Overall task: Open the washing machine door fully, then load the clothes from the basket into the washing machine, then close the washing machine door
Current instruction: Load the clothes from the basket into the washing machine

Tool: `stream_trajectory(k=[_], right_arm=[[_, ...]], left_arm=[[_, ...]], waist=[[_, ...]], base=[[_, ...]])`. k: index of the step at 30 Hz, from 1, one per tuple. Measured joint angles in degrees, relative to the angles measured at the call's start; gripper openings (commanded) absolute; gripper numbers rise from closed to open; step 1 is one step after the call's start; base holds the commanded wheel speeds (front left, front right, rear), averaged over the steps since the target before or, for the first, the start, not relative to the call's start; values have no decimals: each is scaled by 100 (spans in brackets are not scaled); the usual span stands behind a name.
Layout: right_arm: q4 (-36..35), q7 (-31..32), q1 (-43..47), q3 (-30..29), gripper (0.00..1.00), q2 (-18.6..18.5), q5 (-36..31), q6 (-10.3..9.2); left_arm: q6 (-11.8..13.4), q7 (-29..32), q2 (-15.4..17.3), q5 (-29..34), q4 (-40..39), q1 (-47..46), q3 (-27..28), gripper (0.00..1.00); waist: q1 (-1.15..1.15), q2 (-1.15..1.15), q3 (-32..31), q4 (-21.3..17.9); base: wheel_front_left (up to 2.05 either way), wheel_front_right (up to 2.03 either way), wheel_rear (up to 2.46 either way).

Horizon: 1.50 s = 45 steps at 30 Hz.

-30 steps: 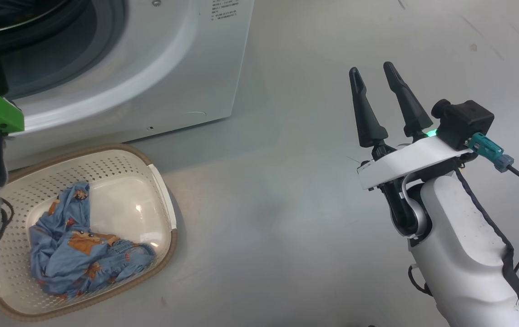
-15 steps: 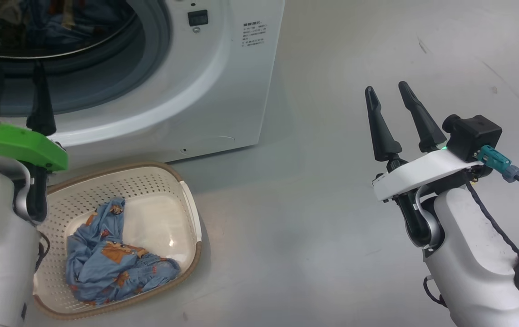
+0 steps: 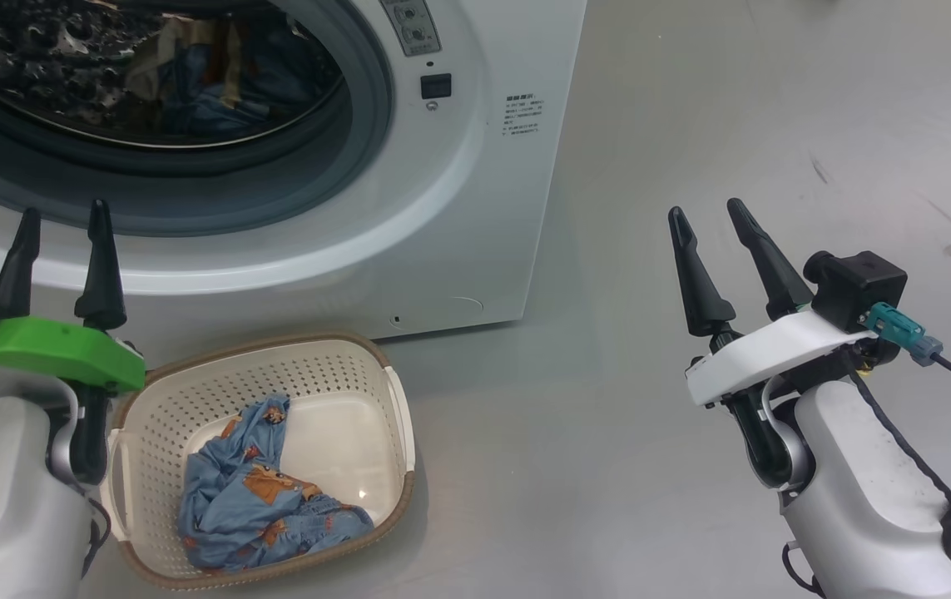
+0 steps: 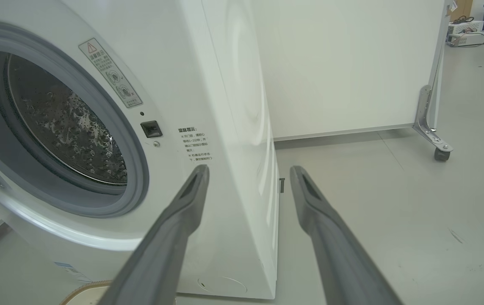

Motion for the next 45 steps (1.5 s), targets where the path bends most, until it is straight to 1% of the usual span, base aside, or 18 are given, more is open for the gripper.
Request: stream_trajectory(k=[8, 12, 19, 23, 27, 28, 33, 45], right_arm=[[0, 0, 146, 12, 100, -125, 2, 0], [1, 0, 254, 37, 100, -157, 15, 0], [3, 0, 388, 98, 100, -175, 62, 0], [-2, 0, 481, 80, 100, -246, 103, 0], [-23, 0, 481, 107, 100, -260, 102, 0], [-29, 0, 481, 105, 100, -268, 103, 0], [-59, 0, 482, 86, 100, -319, 103, 0], [-101, 0, 484, 87, 100, -360, 104, 0]], left_arm=[[2, 0, -43, 3, -575, 745, 207, 100], [5, -1, -73, -1, -909, 1060, 396, 100], [52, -1, -114, 0, -1351, 1619, 594, 100], [68, -1, -166, 3, -1586, 1904, 684, 100], [71, -1, -166, 26, -1831, 2148, 710, 100], [115, -1, -167, 43, -1887, 2203, 713, 100], [164, -1, -231, 74, -2128, 2455, 738, 100], [168, -1, -280, 182, -2583, 2827, 821, 100]], waist=[[0, 0, -327, 218], [0, 0, -457, 308], [0, 0, -636, 388], [0, 0, -725, 428], [0, 0, -764, 439], [0, 0, -770, 439], [0, 0, -781, 445], [0, 0, -782, 472]], base=[[0, 0, 0], [0, 0, 0], [0, 0, 0], [0, 0, 0], [0, 0, 0], [0, 0, 0], [0, 0, 0], [0, 0, 0]])
